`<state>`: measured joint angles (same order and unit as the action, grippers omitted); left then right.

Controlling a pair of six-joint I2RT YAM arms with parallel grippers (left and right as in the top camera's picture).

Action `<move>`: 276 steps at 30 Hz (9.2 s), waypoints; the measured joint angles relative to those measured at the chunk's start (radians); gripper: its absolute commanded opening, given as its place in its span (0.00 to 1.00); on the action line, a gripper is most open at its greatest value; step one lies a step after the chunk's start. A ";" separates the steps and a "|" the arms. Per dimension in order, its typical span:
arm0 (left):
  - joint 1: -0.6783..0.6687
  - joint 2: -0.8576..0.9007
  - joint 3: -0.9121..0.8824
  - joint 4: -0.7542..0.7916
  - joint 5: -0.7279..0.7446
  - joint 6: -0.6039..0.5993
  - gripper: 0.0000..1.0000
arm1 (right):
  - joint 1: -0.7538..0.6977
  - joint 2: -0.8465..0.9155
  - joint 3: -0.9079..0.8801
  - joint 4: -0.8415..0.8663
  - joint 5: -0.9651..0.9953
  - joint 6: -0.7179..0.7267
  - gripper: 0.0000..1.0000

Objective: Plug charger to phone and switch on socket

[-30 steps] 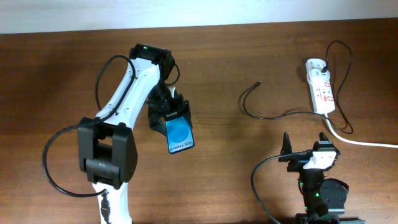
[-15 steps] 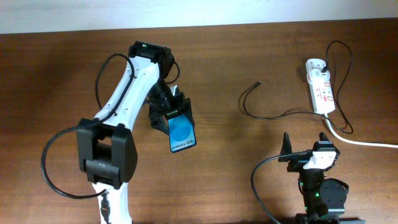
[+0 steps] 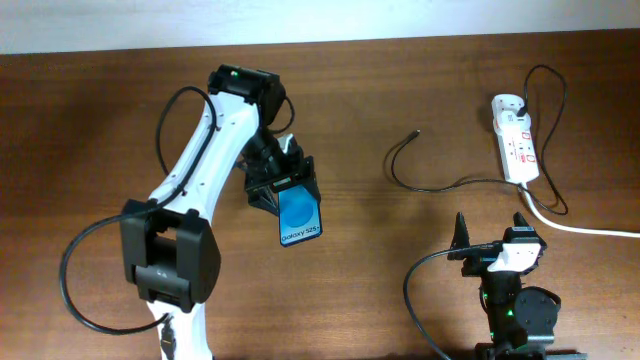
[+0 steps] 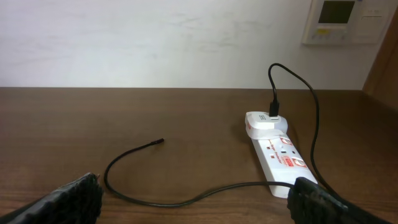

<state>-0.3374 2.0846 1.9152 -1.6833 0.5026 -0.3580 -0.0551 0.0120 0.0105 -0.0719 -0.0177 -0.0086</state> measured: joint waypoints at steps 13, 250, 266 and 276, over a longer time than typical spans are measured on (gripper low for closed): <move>-0.006 -0.061 0.000 0.000 0.070 0.026 0.45 | 0.000 0.000 0.000 0.000 0.000 0.000 0.99; 0.102 -0.067 0.002 0.349 0.441 -0.159 0.50 | 0.799 1.364 0.671 0.591 0.259 0.827 0.12; 0.167 -0.073 0.008 0.364 0.433 -0.102 0.99 | 0.723 1.370 0.667 0.622 0.169 0.966 0.04; 0.422 -0.696 0.040 0.289 0.167 0.207 1.00 | 0.526 1.371 0.667 0.622 -0.303 1.389 0.04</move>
<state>0.0849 1.3888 1.9553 -1.3945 0.6701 -0.1513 0.4706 1.3834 0.6777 0.5499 -0.3206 1.3804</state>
